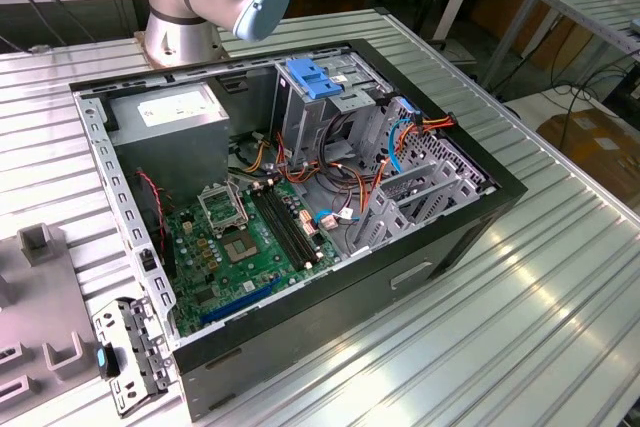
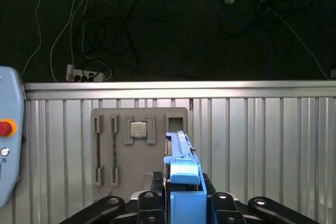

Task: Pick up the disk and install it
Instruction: 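Pick up the disk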

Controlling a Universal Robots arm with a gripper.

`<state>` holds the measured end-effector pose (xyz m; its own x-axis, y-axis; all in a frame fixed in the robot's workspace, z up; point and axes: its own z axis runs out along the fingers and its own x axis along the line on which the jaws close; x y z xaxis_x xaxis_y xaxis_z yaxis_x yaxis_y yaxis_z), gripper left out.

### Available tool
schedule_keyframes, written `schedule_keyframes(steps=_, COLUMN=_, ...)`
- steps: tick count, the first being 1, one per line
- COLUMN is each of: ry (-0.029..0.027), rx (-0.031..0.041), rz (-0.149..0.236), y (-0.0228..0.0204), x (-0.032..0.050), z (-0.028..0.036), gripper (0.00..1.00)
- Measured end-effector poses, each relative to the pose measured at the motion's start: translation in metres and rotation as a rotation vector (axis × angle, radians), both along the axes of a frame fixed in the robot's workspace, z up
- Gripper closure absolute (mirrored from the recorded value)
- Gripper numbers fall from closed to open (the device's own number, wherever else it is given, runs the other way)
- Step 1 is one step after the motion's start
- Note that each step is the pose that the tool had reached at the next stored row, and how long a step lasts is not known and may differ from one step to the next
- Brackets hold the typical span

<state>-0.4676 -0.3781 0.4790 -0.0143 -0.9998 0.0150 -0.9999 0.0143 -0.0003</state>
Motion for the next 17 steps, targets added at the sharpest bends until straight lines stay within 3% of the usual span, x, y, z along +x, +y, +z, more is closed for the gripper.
schedule_keyframes(steps=17, ry=0.0, rx=0.0001, rz=0.0, y=0.0, x=0.0004, z=0.0301, gripper=0.63)
